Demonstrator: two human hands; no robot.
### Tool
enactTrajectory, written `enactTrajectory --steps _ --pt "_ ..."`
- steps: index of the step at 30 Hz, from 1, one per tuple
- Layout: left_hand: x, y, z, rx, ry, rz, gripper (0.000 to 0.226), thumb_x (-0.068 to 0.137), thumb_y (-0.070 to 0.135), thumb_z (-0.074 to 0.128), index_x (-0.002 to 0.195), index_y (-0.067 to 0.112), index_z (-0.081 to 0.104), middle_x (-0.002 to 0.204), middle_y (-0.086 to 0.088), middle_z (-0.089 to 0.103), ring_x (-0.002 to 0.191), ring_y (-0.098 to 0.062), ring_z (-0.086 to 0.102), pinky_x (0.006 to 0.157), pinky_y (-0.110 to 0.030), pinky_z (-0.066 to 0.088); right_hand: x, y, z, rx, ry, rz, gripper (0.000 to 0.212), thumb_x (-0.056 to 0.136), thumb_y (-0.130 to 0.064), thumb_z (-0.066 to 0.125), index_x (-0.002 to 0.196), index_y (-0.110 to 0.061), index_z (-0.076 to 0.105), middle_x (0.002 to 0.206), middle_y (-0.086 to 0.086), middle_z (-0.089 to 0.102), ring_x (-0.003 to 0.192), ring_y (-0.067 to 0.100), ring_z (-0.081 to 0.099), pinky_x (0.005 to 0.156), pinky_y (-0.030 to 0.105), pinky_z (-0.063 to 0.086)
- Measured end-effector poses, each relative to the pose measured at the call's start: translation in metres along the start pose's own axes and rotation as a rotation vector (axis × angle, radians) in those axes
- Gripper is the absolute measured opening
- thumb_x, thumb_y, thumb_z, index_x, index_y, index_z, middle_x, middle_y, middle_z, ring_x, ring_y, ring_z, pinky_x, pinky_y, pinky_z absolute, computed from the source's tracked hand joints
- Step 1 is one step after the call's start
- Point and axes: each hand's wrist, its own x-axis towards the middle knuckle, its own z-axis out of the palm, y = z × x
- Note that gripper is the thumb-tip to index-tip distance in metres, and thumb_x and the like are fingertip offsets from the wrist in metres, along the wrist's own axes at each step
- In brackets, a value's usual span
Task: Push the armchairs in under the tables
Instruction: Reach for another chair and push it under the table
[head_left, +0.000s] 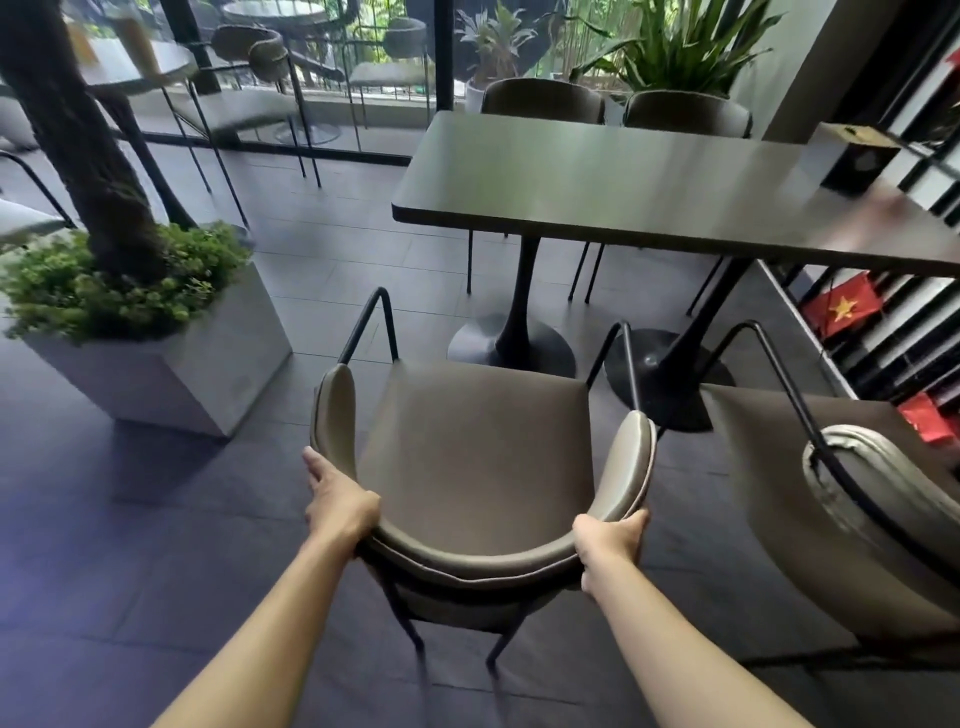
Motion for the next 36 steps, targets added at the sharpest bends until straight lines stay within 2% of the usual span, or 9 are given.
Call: enactTrajectory --steps 3,5,11,18,24,32,36 --pt "0.002 0.001 0.002 0.026 -0.012 -0.011 0.097 0.083 0.002 0.049 0.15 0.019 -0.018 0.162 0.001 -0.007 0.129 -0.049 0.036 0.079 -0.054 0.056 0.006 0.0 0.0 0.002 0.007 -0.003 0.084 0.078 0.001 0.051 0.145 -0.036 0.018 0.134 0.015 0.047 0.109 0.038 0.055 0.093 0.059 0.048" --pt "0.002 0.001 0.004 0.037 -0.017 -0.007 0.097 0.082 0.001 0.049 0.15 0.018 -0.019 0.162 0.0 -0.01 0.13 -0.05 0.035 0.077 -0.054 0.057 0.009 0.001 -0.002 -0.002 0.01 -0.008 0.083 0.079 0.002 0.051 0.146 -0.034 0.019 0.136 0.016 0.047 0.112 0.039 0.055 0.095 0.058 0.048" --pt "-0.006 0.012 0.02 0.049 -0.054 0.015 0.098 0.084 0.004 0.05 0.149 0.017 -0.021 0.161 -0.005 -0.013 0.133 -0.049 0.034 0.086 -0.053 0.054 0.025 -0.006 -0.02 -0.017 0.036 -0.026 0.081 0.082 0.003 0.052 0.149 -0.026 0.019 0.139 0.016 0.048 0.12 0.039 0.052 0.1 0.051 0.045" --pt "-0.012 0.036 0.043 0.052 -0.095 0.059 0.097 0.085 0.006 0.051 0.148 0.015 -0.023 0.16 -0.01 -0.013 0.133 -0.047 0.037 0.097 -0.052 0.047 0.045 -0.022 -0.036 0.006 0.028 -0.017 0.085 0.078 0.003 0.053 0.148 -0.031 0.017 0.14 0.015 0.047 0.118 0.04 0.053 0.095 0.062 0.046" --pt "-0.01 0.049 0.058 0.035 -0.11 0.055 0.099 0.084 0.004 0.052 0.148 0.015 -0.024 0.16 -0.009 -0.015 0.134 -0.047 0.035 0.098 -0.053 0.047 0.064 -0.033 -0.044 -0.022 0.049 -0.043 0.086 0.078 0.007 0.055 0.149 -0.023 0.018 0.141 0.016 0.046 0.119 0.039 0.053 0.097 0.058 0.047" --pt "-0.005 0.06 0.061 0.044 -0.119 0.066 0.099 0.085 0.005 0.051 0.147 0.015 -0.025 0.16 -0.01 -0.016 0.135 -0.047 0.033 0.097 -0.053 0.047 0.079 -0.039 -0.043 -0.023 0.031 -0.037 0.087 0.081 0.007 0.053 0.151 -0.025 0.013 0.144 0.015 0.043 0.123 0.037 0.05 0.099 0.054 0.046" --pt "-0.004 0.069 0.066 0.042 -0.116 0.06 0.099 0.086 0.004 0.051 0.147 0.014 -0.026 0.16 -0.009 -0.017 0.136 -0.046 0.031 0.097 -0.053 0.047 0.085 -0.044 -0.044 -0.013 0.027 -0.024 0.089 0.081 0.006 0.053 0.151 -0.028 0.01 0.145 0.014 0.041 0.123 0.038 0.05 0.098 0.057 0.046"
